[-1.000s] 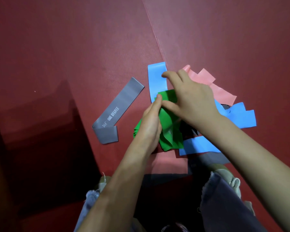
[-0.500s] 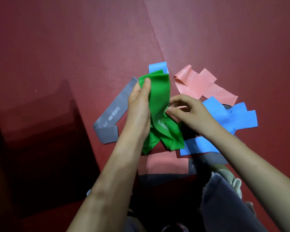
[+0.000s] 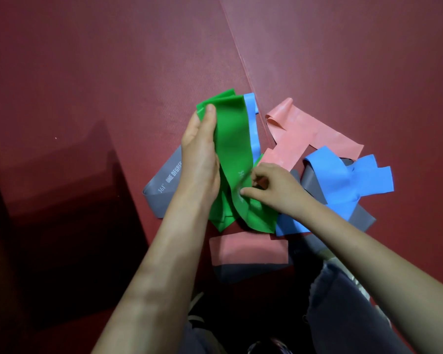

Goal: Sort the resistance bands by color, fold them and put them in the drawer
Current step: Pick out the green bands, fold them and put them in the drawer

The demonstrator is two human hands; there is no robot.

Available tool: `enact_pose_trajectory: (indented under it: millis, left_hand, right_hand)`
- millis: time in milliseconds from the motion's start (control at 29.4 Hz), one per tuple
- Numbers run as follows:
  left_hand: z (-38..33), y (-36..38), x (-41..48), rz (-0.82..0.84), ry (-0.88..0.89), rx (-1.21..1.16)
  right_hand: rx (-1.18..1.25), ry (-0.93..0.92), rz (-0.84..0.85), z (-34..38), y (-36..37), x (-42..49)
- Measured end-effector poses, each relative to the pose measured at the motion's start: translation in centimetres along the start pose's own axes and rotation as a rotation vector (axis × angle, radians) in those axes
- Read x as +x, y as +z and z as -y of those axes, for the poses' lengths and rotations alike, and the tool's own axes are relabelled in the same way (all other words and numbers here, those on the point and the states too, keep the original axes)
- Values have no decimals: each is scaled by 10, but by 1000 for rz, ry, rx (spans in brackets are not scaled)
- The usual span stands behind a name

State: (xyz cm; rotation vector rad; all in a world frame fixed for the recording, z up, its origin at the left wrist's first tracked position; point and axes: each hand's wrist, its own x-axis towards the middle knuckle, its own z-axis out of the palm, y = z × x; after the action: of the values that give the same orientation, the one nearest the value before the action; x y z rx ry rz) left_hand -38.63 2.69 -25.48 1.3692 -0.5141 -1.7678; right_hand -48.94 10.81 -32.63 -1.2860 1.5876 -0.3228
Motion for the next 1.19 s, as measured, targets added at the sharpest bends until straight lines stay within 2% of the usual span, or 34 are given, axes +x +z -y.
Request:
enact_pose_trajectory:
  millis: [136,204,306,408,476,544,612,679,815,883,951,1053,1189]
  left_hand:
    - [0,-5,2,-26,19,-13]
    - [1,-7,2,-23,9,3]
    - [3,-9,1,-13,-13,16]
    - [2,-9,2,-15,-19,-1]
    - [1,-8,2,-21,-11,-7]
    - [2,-9,2,-27,-6,7]
    - [3,-10,1,-50,-17,11]
    - [5,-11,2,-72,-21,15]
    - [5,-10,3,-71,-26,31]
    - [6,-9,2,-62,-29,37]
    - [7,-9,2,-53,-28,54]
    - [8,-9,3,-57,-27,56]
    - [9,-10,2,-58,-29,45]
  right_hand:
    - [-130,-140,65,2,4,-21]
    - [100,-108,163,9,8,-34]
    - [557,41,434,24,12,-44]
    - [701,81,640,38,20,-48]
    - [702,117,584,41,29,-45]
    - [605,173,373,33,36,-36]
    - [344,186,124,15,37,-27]
    - [61,152,-31,-4,28,-22]
    - [-387,35,-6,-30,15,-19]
    - [-571,-91,-54,-34,17,-20]
    - [-716,-172,-28,-38,21,-22]
    - [-810,-171,-11,-42,30,-28]
    - [-812,-128,-124,-45,26,-26]
